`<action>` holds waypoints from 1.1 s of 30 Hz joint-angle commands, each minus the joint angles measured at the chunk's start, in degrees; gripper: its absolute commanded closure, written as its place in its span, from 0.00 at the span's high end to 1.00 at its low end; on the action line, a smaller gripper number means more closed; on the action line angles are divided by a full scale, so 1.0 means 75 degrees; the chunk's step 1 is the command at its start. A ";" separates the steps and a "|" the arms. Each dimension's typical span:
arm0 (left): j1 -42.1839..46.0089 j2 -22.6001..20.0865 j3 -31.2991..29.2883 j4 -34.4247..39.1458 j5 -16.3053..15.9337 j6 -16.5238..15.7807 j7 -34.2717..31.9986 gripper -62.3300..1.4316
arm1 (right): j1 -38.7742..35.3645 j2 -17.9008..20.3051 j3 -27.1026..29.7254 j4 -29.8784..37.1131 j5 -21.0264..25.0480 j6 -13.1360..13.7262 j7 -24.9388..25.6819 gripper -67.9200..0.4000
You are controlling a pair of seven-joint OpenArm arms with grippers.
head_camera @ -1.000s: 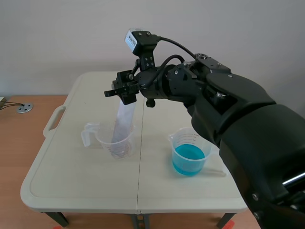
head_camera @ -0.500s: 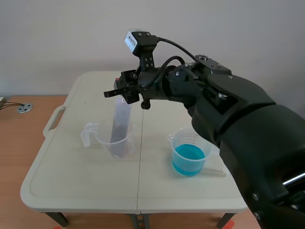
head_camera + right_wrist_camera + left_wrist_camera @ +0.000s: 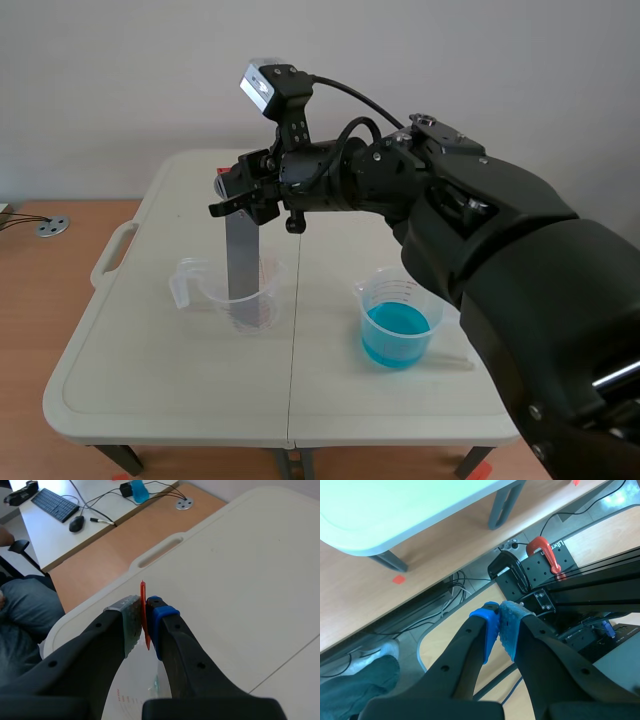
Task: Hold the metal plate by the orange handle, dip it into the blue solution, take it out and point at it, then put the plate back in the beaker on the left.
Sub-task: 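Lift the metal plate out of the left beaker, then move the plate over the blue solution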
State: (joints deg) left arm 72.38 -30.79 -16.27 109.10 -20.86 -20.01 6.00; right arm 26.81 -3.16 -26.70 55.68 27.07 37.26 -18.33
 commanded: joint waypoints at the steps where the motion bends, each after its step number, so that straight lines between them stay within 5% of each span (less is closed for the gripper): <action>1: -0.0023 0.0035 0.0009 0.0047 -0.0050 -0.0035 -0.0050 0.07 | 0.0216 -0.0006 0.0003 0.0070 0.0079 0.0143 0.0058 0.02; 7: -0.0026 0.0035 0.0009 0.0047 -0.0050 -0.0035 -0.0050 0.07 | 0.0216 -0.0006 0.0003 0.0169 0.0076 0.0726 0.0055 0.02; 14: -0.0026 0.0035 0.0009 0.0047 -0.0050 -0.0035 -0.0047 0.07 | 0.0216 -0.0006 0.0009 0.0510 0.0589 0.0729 0.0064 0.02; 33: -0.0026 0.0035 0.0009 0.0047 -0.0050 -0.0035 -0.0050 0.07 | -0.0221 0.0041 0.0335 0.2413 0.0627 0.0729 -0.1527 0.02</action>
State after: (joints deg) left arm 72.38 -30.79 -16.27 109.10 -20.86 -20.01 6.00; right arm 24.47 -3.14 -25.02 72.12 30.92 42.06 -30.39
